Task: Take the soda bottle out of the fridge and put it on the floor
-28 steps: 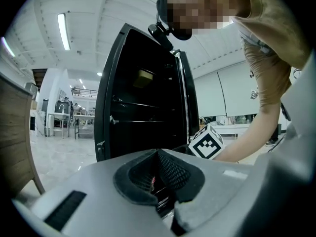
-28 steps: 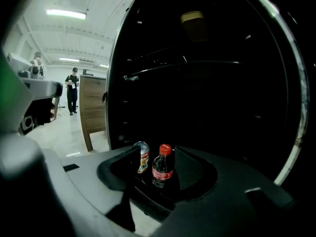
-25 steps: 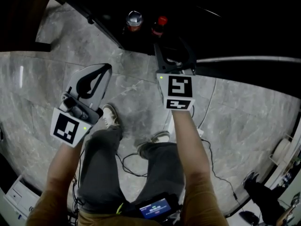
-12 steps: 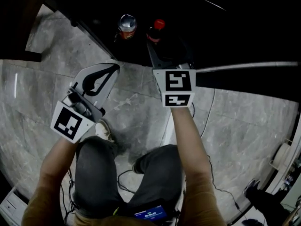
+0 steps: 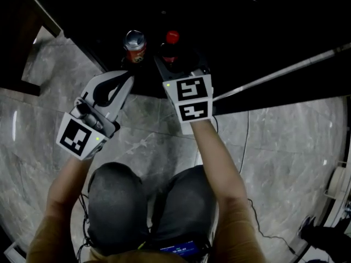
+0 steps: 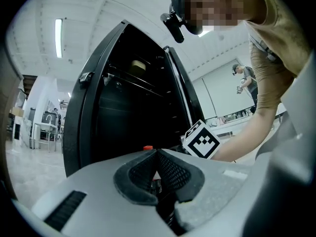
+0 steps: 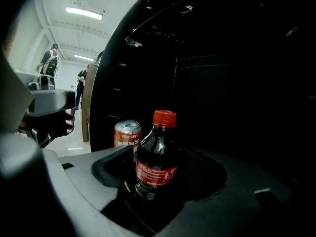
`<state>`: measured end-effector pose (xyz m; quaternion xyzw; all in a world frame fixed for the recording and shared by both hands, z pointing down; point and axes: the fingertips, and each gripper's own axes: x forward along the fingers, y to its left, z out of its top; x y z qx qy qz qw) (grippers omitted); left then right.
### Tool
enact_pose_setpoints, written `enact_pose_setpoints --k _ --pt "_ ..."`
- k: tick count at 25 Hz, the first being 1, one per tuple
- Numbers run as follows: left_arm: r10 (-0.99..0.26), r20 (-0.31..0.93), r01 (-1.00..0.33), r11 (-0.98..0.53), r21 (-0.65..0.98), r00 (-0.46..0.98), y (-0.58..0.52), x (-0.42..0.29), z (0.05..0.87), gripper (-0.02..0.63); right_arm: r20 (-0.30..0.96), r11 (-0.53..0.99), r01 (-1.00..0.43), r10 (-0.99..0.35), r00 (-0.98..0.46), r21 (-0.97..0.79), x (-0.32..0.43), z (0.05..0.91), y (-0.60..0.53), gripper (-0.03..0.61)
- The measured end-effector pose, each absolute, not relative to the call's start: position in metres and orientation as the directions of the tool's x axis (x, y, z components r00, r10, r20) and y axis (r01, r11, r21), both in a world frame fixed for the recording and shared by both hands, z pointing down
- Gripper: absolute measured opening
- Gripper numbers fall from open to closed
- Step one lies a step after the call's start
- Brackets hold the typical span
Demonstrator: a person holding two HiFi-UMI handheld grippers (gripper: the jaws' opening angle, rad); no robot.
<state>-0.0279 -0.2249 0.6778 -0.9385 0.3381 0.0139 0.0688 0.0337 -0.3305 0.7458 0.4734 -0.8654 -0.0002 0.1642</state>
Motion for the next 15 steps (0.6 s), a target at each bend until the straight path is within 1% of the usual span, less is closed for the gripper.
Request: enact_pose_setpoints --k 5,10,15 --pt "-0.623 -0.087 -0.629 -0.761 -0.160 0.777 -0.224 -0.030 0.686 -0.006 0.274 0.557 -0.818 -0.817 -0.508 0.146 0.029 0.757 -0.340 0.287" --pt "-0.623 -0.076 -0.627 -0.764 -0.153 0.778 -0.217 -0.041 0.693 -0.006 0.227 0.529 -0.838 -0.839 -0.495 0.129 0.030 0.756 -0.347 0.287" --pt "-0.631 -0.068 -0.634 -0.762 -0.130 0.773 -0.213 -0.054 0.695 -0.005 0.236 0.529 -0.837 -0.839 -0.490 0.143 0.030 0.755 -0.339 0.289"
